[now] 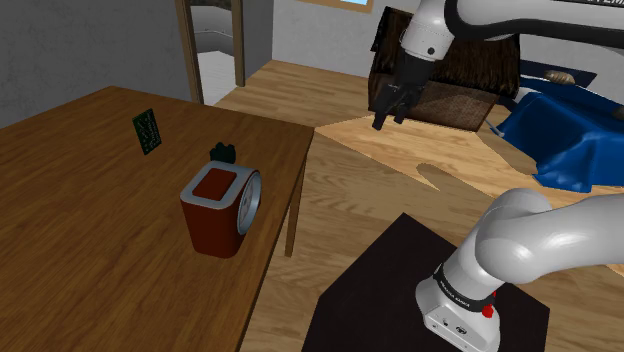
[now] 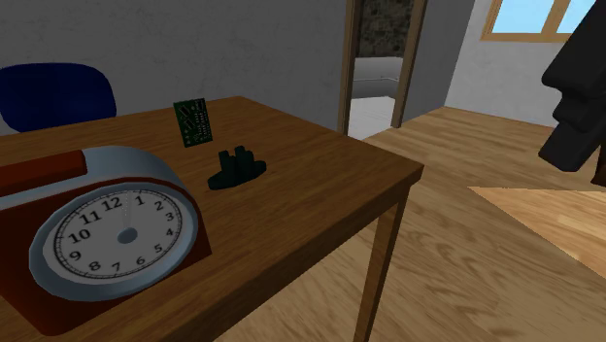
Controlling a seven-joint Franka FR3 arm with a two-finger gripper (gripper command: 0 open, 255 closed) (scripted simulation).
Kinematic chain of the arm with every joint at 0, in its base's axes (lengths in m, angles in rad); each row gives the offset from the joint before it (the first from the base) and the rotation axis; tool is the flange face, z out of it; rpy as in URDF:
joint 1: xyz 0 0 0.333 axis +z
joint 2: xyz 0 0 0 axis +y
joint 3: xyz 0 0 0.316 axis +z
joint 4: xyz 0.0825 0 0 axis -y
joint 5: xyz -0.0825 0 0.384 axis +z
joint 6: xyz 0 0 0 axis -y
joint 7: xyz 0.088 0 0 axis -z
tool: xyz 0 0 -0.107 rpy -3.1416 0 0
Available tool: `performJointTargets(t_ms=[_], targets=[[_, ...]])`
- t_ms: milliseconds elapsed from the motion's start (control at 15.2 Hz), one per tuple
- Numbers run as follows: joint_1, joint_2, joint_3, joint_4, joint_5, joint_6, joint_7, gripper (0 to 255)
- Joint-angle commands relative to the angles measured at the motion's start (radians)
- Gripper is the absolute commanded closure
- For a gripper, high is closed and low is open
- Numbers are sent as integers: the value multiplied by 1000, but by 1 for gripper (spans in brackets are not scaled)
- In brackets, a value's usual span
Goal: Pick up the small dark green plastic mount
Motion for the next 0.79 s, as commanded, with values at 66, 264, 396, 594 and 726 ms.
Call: performJointTargets(t_ms=[66, 264, 396, 594, 726], targets=[[6, 28, 18, 11, 10, 15, 21, 0], [21, 116, 72, 52, 34, 59, 82, 0], [29, 178, 107, 86, 46, 85, 123, 0], [38, 276, 156, 146, 55, 119, 184, 0], [43, 344, 188, 192, 55, 139, 226, 0]])
